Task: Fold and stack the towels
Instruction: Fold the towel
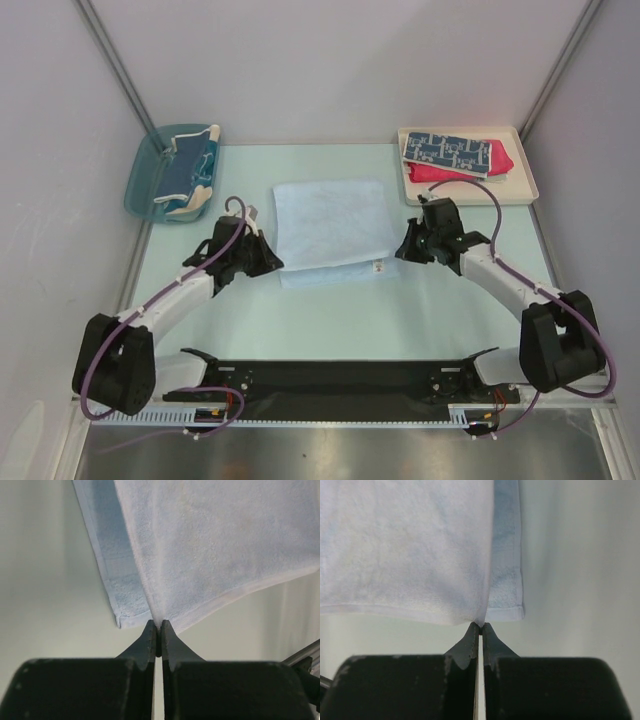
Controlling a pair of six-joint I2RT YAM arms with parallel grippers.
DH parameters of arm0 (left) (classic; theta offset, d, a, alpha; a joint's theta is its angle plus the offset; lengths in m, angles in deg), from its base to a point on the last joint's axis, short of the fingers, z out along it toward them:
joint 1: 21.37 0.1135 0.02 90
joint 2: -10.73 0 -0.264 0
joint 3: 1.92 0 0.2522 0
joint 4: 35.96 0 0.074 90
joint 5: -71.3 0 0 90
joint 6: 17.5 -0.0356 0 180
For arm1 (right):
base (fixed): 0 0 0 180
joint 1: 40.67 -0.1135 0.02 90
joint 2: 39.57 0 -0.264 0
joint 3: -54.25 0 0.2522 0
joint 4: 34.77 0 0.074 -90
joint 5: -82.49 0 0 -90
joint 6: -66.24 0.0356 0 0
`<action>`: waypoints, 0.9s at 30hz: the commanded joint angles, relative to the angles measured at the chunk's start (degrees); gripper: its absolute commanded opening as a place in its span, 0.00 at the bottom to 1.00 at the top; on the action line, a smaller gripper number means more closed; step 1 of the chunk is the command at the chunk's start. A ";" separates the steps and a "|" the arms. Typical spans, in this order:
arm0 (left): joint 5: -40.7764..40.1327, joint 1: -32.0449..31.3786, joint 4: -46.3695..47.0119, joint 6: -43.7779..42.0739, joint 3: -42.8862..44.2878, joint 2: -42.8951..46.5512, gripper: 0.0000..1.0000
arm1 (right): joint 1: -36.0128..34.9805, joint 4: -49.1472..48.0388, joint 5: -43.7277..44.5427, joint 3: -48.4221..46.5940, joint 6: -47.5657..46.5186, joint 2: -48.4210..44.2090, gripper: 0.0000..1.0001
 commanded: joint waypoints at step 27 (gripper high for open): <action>-0.99 -2.99 5.63 0.90 -3.31 -4.23 0.00 | -0.84 -4.18 1.66 4.98 0.54 2.95 0.00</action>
